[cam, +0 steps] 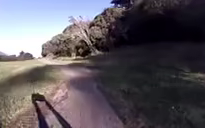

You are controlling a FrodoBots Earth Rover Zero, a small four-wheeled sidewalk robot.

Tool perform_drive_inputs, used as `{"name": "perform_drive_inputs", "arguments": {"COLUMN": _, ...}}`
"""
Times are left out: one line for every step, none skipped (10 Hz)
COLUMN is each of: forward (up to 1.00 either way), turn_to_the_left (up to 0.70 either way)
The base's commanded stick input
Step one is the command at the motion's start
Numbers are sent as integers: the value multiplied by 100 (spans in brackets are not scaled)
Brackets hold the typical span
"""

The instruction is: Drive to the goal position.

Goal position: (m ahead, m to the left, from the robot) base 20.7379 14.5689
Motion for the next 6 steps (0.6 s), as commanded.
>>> {"name": "perform_drive_inputs", "arguments": {"forward": 50, "turn_to_the_left": 0}}
{"name": "perform_drive_inputs", "arguments": {"forward": 50, "turn_to_the_left": 1}}
{"name": "perform_drive_inputs", "arguments": {"forward": 50, "turn_to_the_left": 3}}
{"name": "perform_drive_inputs", "arguments": {"forward": 50, "turn_to_the_left": 50}}
{"name": "perform_drive_inputs", "arguments": {"forward": 50, "turn_to_the_left": 50}}
{"name": "perform_drive_inputs", "arguments": {"forward": 50, "turn_to_the_left": 50}}
